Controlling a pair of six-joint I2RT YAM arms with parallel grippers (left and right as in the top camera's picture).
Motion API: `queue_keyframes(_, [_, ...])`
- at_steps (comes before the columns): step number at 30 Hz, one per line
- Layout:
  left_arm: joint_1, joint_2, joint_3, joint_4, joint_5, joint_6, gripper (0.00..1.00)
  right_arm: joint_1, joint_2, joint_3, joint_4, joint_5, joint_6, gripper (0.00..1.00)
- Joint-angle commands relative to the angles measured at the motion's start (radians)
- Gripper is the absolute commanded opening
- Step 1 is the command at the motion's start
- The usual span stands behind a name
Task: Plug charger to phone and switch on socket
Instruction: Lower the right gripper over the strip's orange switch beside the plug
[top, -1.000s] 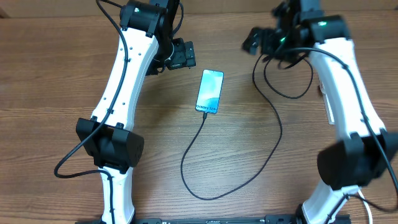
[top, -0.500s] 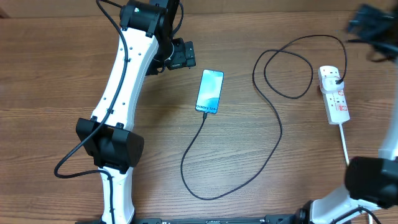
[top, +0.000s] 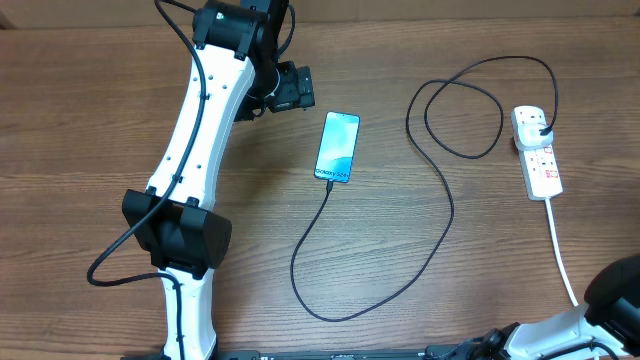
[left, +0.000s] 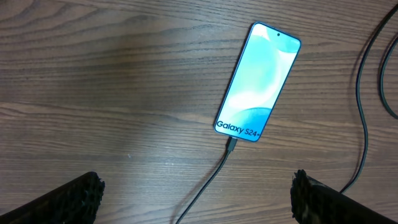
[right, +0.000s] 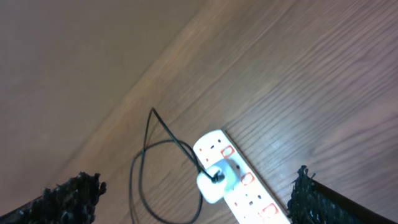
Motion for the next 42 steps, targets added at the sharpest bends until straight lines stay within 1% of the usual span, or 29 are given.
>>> queue_keyframes(1, [-0.006,0.01,-0.002,0.001,-0.015,0.019,1.0,0.037,-0.006,-0.124,0.097,-0.064,-0.032,1.0])
queue_keyframes(5, [-0.006,0.01,-0.002,0.001,-0.015,0.019,1.0,0.078,-0.006,-0.246,0.22,-0.064,-0.031,1.0])
queue_keyframes(16, [-0.006,0.01,-0.002,0.001,-0.015,0.018,1.0,0.149,-0.002,-0.453,0.41,0.019,-0.015,1.0])
queue_keyframes(18, [-0.006,0.01,-0.002,0.001,-0.015,0.019,0.99,0.149,0.004,-0.463,0.418,0.046,0.016,1.0])
queue_keyframes(23, [-0.006,0.01,-0.002,0.001,-0.015,0.018,1.0,0.149,0.006,-0.492,0.417,0.099,0.017,1.0])
queue_keyframes(33, [-0.006,0.01,-0.002,0.001,-0.015,0.019,1.0,0.149,0.02,-0.554,0.457,0.098,0.014,1.0])
queue_keyframes(37, [-0.006,0.01,-0.002,0.001,-0.015,0.019,1.0,0.154,0.027,-0.6,0.507,0.087,0.014,1.0])
queue_keyframes(42, [-0.006,0.01,-0.002,0.001,-0.015,0.018,1.0,0.181,0.03,-0.616,0.546,0.088,0.014,1.0])
